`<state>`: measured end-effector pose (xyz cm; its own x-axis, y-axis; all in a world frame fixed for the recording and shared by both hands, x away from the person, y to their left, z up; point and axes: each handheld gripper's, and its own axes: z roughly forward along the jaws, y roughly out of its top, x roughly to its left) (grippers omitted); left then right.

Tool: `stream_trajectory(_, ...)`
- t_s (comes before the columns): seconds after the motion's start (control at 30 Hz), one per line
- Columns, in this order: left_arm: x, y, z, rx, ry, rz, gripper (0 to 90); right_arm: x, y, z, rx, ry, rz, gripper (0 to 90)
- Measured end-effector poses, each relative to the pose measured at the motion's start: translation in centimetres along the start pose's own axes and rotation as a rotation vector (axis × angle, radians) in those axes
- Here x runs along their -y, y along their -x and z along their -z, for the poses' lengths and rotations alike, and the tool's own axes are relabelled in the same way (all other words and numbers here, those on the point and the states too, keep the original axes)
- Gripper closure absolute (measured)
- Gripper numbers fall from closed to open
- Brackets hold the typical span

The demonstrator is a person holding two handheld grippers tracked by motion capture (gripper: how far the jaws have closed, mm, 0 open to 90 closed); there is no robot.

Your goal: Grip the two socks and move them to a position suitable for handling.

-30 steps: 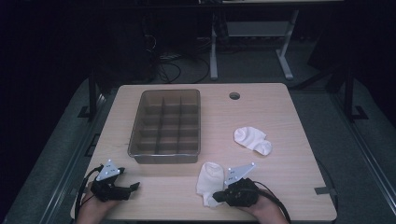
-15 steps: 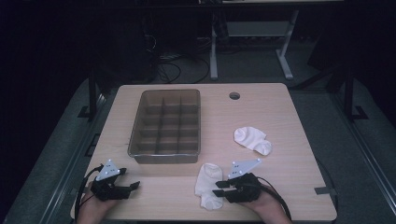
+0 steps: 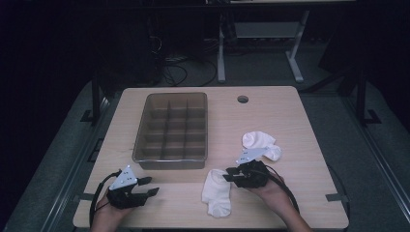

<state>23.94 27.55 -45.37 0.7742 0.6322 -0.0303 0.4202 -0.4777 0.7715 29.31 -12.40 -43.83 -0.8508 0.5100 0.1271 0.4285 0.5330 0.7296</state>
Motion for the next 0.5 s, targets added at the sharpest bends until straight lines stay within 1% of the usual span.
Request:
stream_trajectory(0.2,0.6,-0.5,-0.4,-0.008,-0.026,0.014,44.2,-0.6,1.1,-1.6,0.003,-0.025,-0.002,72.0)
stream_trajectory(0.27,0.8,-0.6,-0.5,-0.012,-0.039,0.011,43.7,-0.7,1.3,-2.1,-0.001,-0.039,-0.006,72.0)
stream_trajectory(0.4,1.0,-0.5,-0.7,-0.019,-0.052,0.002,40.9,-1.0,1.6,-2.8,-0.011,-0.041,-0.007,72.4)
stream_trajectory(0.43,1.0,-0.5,-0.7,-0.021,-0.06,-0.007,40.3,-1.0,1.6,-3.0,-0.013,-0.044,-0.011,72.2)
stream_trajectory(0.47,1.0,-0.5,-0.8,-0.022,-0.058,-0.006,39.7,-1.1,1.7,-3.2,-0.018,-0.05,-0.006,71.9)
stream_trajectory(0.5,1.1,-0.4,-0.8,-0.022,-0.06,-0.005,38.6,-1.0,1.7,-3.3,-0.026,-0.053,-0.016,71.8)
